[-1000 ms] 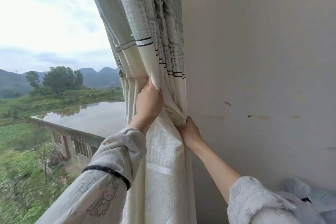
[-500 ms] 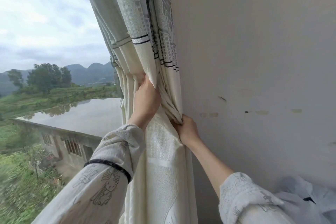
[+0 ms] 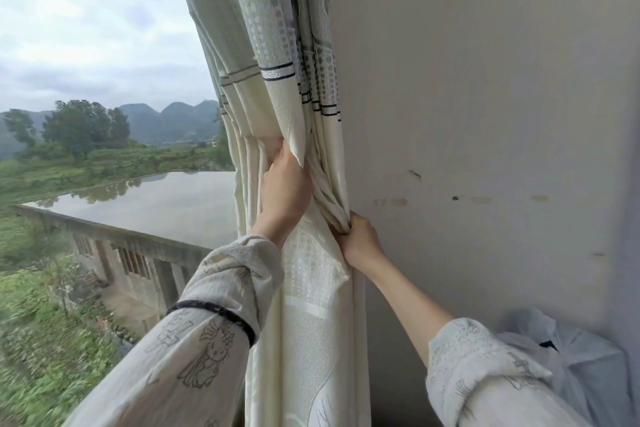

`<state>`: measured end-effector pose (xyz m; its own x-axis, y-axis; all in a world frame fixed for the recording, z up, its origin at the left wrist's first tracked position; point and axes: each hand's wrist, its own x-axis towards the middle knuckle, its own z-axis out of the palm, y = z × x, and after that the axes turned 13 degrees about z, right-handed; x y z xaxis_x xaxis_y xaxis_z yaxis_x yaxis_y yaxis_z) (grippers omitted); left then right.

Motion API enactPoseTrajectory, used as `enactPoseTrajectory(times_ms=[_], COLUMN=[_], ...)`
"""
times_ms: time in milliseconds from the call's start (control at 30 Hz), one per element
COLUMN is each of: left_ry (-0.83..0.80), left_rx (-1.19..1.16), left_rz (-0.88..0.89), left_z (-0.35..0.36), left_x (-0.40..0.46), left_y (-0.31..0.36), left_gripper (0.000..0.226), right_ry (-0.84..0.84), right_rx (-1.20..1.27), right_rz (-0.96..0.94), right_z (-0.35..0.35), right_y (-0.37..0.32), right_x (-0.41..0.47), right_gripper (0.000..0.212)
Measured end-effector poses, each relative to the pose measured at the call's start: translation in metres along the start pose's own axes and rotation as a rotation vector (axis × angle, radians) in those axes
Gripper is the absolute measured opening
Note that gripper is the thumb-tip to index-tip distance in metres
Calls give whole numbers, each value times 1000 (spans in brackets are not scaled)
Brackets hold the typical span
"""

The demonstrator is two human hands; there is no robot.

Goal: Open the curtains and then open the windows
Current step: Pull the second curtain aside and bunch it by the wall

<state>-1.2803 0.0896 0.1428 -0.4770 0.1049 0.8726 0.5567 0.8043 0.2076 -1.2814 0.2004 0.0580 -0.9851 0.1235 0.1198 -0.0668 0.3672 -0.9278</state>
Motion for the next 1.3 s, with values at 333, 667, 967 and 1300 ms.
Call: enactPoseTrajectory(times_ms=[333,667,967,1300], left_ry=[-170,-325,-771,-975], left_rx=[61,155,79,229], left_rz=[-20,-50,-165,-392], left_z=[-32,-69,-135,-240], left_x=[-71,-127,-163,-222], left_y=[18,36,80,185], left_gripper=[59,73,102,35], right_ry=[-355,-328,-266,-586], right_rx=[212,-135,-844,-901], right_rz=[81,57,-61,-379], right_z=[-23,-29,-46,-76], right_y=[23,21,0,-35], right_x=[-69,-112,-178,-304], right_gripper=[32,51,45,22])
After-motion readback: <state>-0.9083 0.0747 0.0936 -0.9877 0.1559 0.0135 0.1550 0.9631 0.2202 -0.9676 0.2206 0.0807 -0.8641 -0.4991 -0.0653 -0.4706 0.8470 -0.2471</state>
